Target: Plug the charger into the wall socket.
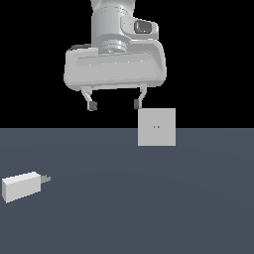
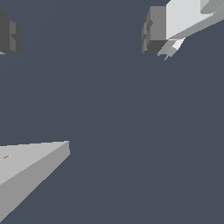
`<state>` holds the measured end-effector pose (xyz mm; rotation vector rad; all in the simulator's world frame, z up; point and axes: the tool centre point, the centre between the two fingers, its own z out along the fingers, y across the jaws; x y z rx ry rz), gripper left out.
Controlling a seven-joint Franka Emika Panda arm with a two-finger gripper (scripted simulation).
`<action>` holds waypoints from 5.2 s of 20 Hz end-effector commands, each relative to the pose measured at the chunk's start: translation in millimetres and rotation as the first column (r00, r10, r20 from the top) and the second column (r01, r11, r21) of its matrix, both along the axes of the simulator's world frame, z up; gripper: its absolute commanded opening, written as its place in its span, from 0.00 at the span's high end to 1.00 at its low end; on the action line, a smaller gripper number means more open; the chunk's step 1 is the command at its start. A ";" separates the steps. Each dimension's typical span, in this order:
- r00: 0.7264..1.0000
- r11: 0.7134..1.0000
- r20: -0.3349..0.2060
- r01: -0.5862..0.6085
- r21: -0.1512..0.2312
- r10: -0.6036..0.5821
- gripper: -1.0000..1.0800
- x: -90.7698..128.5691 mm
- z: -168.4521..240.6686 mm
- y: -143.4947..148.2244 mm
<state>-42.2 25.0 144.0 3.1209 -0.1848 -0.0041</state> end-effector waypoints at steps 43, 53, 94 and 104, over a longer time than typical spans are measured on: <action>0.861 0.862 0.058 0.506 0.008 -0.506 0.04 -66.5 -82.1 133.1; 0.860 0.861 0.058 0.508 0.009 -0.508 0.04 -67.2 -115.1 133.1; 0.941 0.942 0.060 0.334 0.008 -0.334 1.00 -61.0 -104.4 54.7; 0.979 0.981 0.060 0.196 0.008 -0.196 1.00 -46.2 -83.7 -2.4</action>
